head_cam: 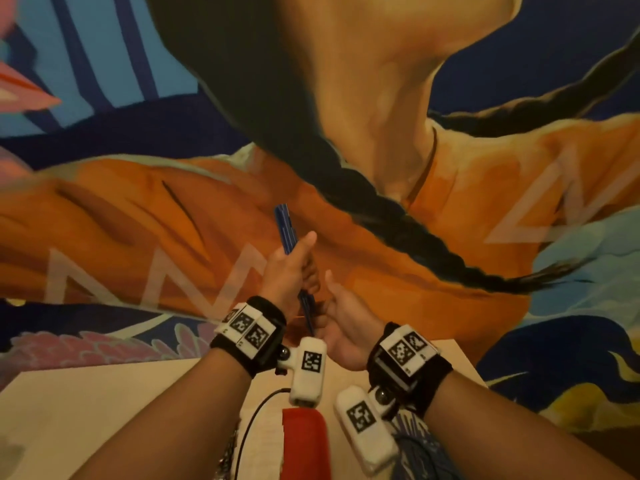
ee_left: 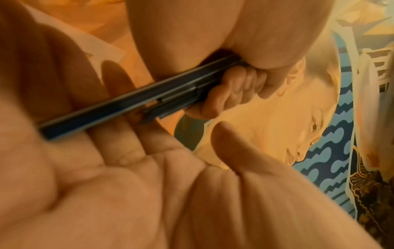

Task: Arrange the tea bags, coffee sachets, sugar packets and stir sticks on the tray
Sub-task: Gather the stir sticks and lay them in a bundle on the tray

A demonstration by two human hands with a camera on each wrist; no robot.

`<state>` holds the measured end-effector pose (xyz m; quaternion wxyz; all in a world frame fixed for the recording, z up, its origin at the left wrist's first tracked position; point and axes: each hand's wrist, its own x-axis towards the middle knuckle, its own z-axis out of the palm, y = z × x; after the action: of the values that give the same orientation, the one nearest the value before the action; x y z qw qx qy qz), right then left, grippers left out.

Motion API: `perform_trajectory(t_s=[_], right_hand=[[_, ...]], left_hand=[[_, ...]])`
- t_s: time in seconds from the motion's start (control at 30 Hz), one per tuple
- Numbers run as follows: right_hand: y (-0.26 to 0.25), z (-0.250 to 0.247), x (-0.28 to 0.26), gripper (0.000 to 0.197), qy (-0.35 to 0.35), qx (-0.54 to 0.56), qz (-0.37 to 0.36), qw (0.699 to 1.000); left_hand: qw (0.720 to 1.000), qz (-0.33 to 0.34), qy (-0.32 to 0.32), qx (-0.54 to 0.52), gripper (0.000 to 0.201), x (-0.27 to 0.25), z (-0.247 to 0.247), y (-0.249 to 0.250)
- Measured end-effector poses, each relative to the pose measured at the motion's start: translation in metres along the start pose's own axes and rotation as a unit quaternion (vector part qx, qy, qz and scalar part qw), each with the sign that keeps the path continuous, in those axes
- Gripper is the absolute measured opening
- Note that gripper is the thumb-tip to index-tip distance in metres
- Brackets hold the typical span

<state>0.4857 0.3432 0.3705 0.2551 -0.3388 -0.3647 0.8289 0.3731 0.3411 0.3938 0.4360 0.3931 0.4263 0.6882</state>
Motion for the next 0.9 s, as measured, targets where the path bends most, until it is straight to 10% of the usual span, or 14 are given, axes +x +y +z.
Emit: perform_trajectory(t_s=[0.37,0.6,0.77,0.9], right_hand=[[0.001,0.036,-0.008,0.068,0.018,0.048,-0.058,0.997],[-0.008,0.043,-0.015,0.065,0.064,-0.116,-0.177,0.975],[-0.083,0.045,-0.033,0.054,0.229,-0.285,-0.414,0.834],[-0.102,0.056,-0.031,0.058,0.174,-0.436,-0.357,0.807]], left_hand=[[0.99,0.05,-0.016,0.129,0.046,-0.014,-0.02,0.004],[0.977,0.037,-0.068,0.196,0.029,-0.028,-0.019,0.022],[0.881,0.124,-0.099,0.446,0.044,-0.011,-0.031,0.042],[0.749,0.179,-0.122,0.626,0.023,0.004,-0.02,0.059]])
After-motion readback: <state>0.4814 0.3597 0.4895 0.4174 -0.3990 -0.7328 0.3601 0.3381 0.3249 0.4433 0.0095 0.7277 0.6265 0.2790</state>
